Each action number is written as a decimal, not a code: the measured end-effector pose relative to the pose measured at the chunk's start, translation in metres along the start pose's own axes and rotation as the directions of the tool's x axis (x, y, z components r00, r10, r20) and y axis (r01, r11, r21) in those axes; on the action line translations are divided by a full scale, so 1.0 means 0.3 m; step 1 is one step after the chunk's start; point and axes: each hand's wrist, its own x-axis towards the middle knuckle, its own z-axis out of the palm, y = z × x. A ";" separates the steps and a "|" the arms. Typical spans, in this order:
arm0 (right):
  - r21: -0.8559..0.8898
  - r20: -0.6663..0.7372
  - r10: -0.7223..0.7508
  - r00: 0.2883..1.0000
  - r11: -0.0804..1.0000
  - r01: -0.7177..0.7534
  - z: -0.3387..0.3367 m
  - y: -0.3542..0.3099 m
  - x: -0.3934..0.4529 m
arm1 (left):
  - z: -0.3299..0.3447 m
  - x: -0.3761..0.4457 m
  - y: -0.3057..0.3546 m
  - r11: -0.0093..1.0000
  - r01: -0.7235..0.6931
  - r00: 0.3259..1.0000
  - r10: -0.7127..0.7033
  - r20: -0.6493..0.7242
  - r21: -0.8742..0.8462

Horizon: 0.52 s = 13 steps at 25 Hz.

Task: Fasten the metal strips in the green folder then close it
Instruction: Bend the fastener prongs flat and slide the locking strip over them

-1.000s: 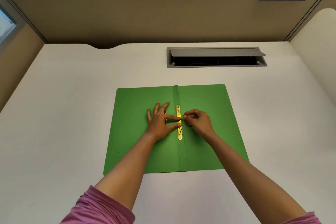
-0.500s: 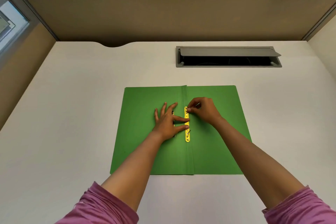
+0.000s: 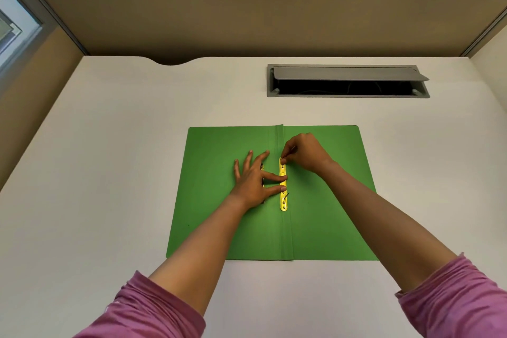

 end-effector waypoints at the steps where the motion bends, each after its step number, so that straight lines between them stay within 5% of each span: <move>1: -0.010 0.010 0.013 1.000 1.000 -0.013 -0.004 -0.007 0.007 | 0.000 0.001 -0.001 1.000 -0.002 1.000 0.002 0.000 0.000; 6: -0.061 0.046 0.073 0.996 0.996 -0.070 -0.003 -0.048 0.035 | 0.002 0.001 -0.003 1.000 -0.003 1.000 0.003 0.005 0.012; 13: 0.113 -0.060 0.244 0.968 0.965 -0.236 0.010 -0.035 0.042 | 0.002 0.001 -0.005 1.000 -0.001 1.000 0.001 0.005 0.006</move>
